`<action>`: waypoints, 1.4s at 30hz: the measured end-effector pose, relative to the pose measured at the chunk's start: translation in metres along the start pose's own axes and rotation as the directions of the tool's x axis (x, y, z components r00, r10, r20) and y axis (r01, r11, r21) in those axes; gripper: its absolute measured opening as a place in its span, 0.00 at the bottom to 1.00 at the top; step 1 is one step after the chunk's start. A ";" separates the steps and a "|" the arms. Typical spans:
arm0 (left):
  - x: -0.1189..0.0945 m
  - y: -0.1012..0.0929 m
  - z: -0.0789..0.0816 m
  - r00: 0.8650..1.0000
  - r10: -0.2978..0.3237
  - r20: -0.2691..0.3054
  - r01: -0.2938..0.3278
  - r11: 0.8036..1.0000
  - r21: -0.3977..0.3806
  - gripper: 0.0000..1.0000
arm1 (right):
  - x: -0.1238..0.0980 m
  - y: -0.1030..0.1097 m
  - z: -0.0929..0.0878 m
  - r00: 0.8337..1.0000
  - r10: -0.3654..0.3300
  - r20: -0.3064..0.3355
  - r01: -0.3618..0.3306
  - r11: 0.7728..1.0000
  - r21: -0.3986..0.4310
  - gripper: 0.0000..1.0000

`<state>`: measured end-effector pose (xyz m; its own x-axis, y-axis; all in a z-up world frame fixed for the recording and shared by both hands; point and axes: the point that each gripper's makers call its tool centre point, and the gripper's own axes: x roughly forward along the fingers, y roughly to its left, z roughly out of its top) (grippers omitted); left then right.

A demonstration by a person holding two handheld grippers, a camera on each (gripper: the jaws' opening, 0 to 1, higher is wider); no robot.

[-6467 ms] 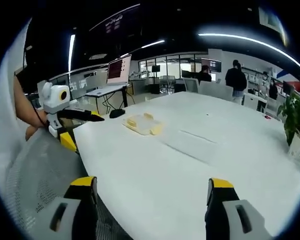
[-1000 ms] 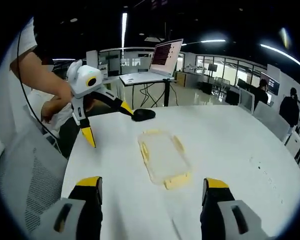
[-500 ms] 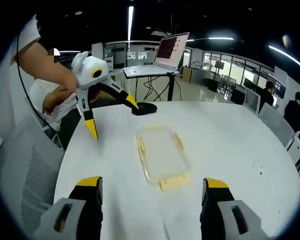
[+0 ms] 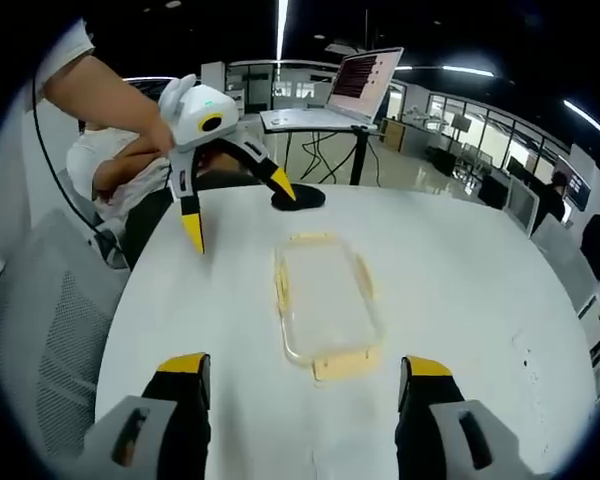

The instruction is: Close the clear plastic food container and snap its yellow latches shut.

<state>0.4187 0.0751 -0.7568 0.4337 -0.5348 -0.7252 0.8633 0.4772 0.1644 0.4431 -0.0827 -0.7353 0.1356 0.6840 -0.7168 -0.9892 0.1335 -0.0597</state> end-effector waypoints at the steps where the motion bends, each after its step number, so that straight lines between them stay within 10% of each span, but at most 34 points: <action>1: 0.001 0.001 -0.001 1.000 -0.004 -0.003 0.004 1.000 0.000 0.80 | 0.001 -0.001 -0.001 1.000 0.003 -0.005 -0.003 1.000 -0.002 0.76; 42: 0.034 0.048 -0.022 0.970 -0.148 -0.194 0.189 0.959 0.212 0.75 | 0.038 -0.016 -0.018 0.980 0.131 -0.149 -0.140 0.989 -0.045 0.74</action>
<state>0.4690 0.0945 -0.7882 0.2422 -0.4539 -0.8575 0.9645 0.2084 0.1621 0.4631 -0.0717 -0.7738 -0.0053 0.5811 -0.8138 -0.9999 0.0044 0.0096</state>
